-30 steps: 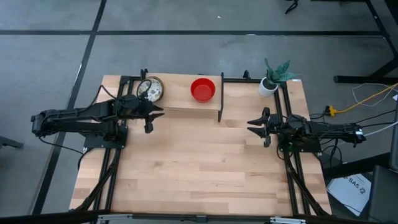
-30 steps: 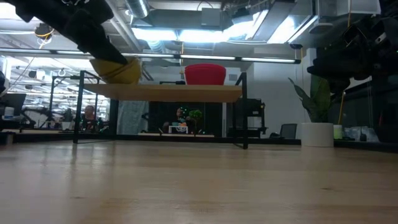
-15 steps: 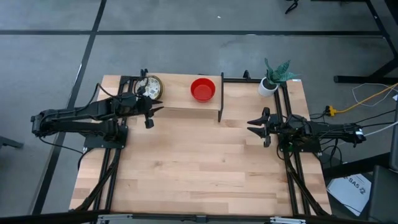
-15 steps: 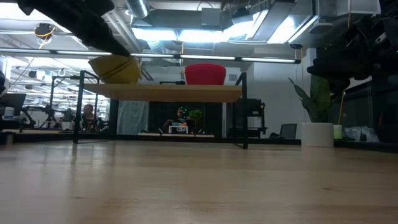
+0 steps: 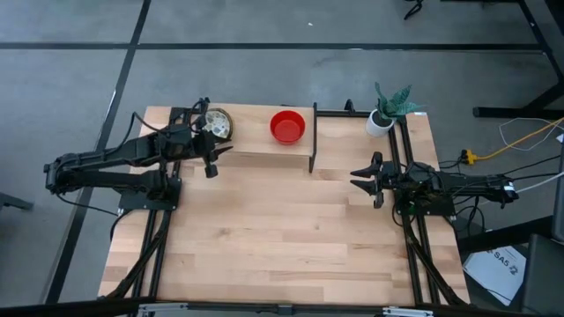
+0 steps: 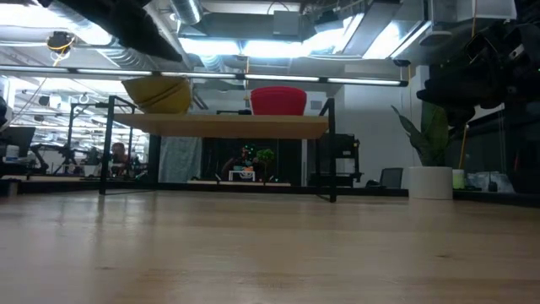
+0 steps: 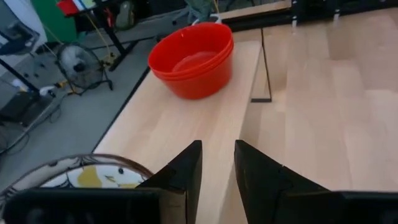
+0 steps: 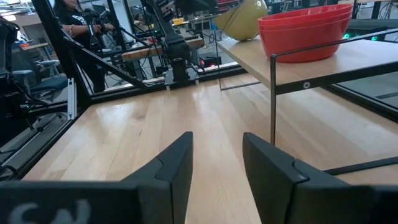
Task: Pick & Place Mini bowls
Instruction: Adjust the white patterned bowls on the shelf
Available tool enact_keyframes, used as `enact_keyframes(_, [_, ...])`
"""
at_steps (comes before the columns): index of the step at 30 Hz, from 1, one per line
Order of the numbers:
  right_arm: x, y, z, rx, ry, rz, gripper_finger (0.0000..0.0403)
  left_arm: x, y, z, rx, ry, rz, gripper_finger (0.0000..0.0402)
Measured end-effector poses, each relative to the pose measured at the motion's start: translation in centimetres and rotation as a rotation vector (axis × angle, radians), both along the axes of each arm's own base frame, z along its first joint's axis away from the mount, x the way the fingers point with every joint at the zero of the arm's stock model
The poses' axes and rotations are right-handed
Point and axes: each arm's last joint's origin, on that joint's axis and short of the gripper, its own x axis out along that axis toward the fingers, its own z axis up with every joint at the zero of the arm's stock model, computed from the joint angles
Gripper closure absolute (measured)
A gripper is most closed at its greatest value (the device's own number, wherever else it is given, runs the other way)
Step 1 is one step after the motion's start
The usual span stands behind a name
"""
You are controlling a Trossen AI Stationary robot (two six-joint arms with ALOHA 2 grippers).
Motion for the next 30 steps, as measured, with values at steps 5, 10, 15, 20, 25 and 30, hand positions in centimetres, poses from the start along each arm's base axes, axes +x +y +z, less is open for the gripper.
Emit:
enact_keyframes(5, [0.0, 0.0, 0.0, 0.0, 0.0, 0.0, 0.0263, -0.3, 0.0, -0.3, -0.021, 0.024, 0.036, 0.0309])
enact_keyframes(10, [0.0, 0.0, 0.0, 0.0, 0.0, 0.0, 0.0263, -0.7, -0.2, 0.8, 0.007, 0.033, 0.074, 0.0311])
enact_keyframes(15, [0.0, 0.0, 0.0, 0.0, 0.0, 0.0, 0.0263, -1.0, -0.2, 2.1, 0.068, 0.046, 0.063, 0.0313])
enact_keyframes(20, [0.0, 0.0, 0.0, 0.0, 0.0, 0.001, 0.0263, -1.2, -0.2, 2.7, 0.092, 0.037, 0.056, 0.0314])
enact_keyframes(25, [0.0, 0.0, 0.0, 0.0, 0.0, 0.0, 0.0263, -1.6, -0.2, 2.8, 0.141, 0.062, 0.058, 0.0314])
enact_keyframes(30, [0.0, 0.0, 0.0, 0.0, 0.0, 0.0, 0.0263, -2.0, 0.8, 2.6, 0.151, 0.118, 0.218, 0.0311])
